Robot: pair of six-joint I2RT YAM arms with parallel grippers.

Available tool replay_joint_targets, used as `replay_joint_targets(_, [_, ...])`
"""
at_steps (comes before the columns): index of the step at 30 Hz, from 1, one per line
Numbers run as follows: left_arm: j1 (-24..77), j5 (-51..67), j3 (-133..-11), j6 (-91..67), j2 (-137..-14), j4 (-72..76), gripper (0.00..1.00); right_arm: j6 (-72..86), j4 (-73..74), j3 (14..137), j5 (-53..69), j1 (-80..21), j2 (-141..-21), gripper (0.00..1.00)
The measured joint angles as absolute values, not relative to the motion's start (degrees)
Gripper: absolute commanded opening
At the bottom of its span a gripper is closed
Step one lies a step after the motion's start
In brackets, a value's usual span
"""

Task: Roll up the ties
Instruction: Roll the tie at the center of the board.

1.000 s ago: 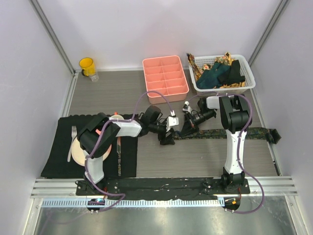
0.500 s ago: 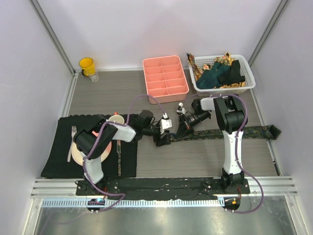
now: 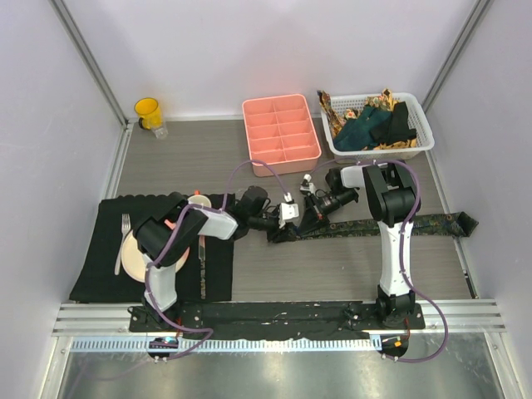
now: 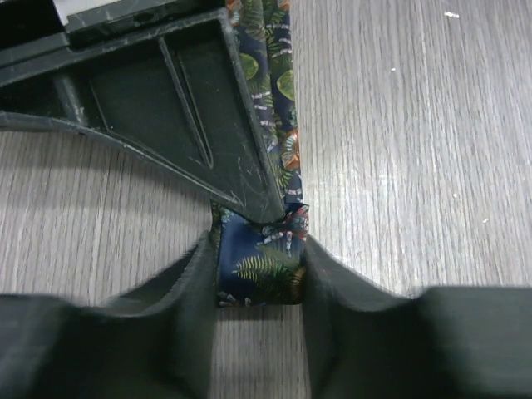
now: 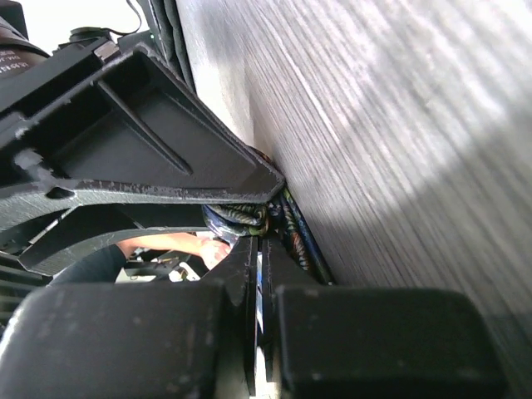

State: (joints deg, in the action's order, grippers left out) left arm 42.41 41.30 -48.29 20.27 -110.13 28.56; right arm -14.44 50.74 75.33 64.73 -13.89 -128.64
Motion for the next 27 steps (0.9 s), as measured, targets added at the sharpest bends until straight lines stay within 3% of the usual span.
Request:
replay_joint_targets(3, [42.48,41.23,-49.41,21.80,-110.06,25.91,0.18,-14.41,50.76,75.33,64.82,-13.58,-128.64,0.03])
replay_joint_targets(8, [43.05,39.59,-52.12,25.78,-109.10,18.48,0.11,-12.45,50.54,74.91,63.59,-13.32,-127.42,0.35])
replay_joint_targets(9, [43.16,38.83,-52.84,26.48,-108.92,16.64,0.10,-11.40,50.35,74.65,62.78,-13.32,-126.87,0.36])
replay_joint_targets(23, [45.69,29.78,-59.86,28.47,-108.16,1.50,0.13,0.03,46.37,72.34,57.65,-16.34,-119.20,0.40])
replay_joint_targets(27, [45.76,29.12,-60.45,28.32,-108.14,-0.14,0.13,2.74,44.62,72.34,55.96,-16.86,-119.26,0.36])
